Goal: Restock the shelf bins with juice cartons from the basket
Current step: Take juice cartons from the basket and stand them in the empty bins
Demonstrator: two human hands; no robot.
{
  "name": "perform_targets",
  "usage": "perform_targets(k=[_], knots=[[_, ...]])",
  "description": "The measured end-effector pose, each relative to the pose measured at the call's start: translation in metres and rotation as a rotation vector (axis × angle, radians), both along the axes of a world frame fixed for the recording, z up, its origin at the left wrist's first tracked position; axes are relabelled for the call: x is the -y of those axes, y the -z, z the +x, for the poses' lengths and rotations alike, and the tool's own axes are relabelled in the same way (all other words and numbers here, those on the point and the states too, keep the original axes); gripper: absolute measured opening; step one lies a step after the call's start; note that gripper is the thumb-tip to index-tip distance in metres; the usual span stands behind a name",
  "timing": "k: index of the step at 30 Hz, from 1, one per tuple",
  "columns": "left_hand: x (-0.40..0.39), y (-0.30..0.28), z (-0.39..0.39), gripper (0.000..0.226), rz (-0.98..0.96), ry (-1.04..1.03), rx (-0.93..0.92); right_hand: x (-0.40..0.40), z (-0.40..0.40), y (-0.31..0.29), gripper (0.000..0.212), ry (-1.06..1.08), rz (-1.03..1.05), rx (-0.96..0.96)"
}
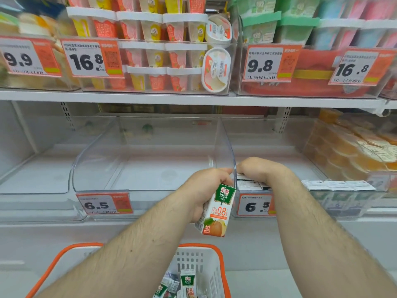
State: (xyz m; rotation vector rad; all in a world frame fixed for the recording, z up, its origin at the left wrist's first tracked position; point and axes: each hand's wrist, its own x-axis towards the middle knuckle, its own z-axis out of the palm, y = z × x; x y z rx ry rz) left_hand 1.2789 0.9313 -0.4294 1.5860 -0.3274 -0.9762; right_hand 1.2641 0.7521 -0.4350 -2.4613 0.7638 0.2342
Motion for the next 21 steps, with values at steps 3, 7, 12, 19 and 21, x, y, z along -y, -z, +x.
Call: perform_targets(k=[3,7,12,19,21], knots=[[-0.003,0.000,0.001,0.039,-0.014,0.009,0.000,0.000,0.000,-0.001,0.035,0.006,0.024,-0.008],[-0.006,0.002,0.002,0.035,-0.057,-0.027,0.012,0.004,0.002,0.003,0.023,0.026,0.085,-0.006],[-0.015,0.003,0.004,0.029,-0.123,-0.105,-0.010,0.003,0.001,0.002,0.029,0.051,0.081,-0.010],[-0.035,-0.005,0.003,0.030,-0.285,-0.217,-0.144,-0.007,-0.013,-0.014,0.018,0.288,-0.098,0.657],[-0.043,-0.007,0.004,0.028,-0.286,-0.236,-0.108,-0.033,-0.022,-0.027,0.017,0.291,-0.089,0.968]])
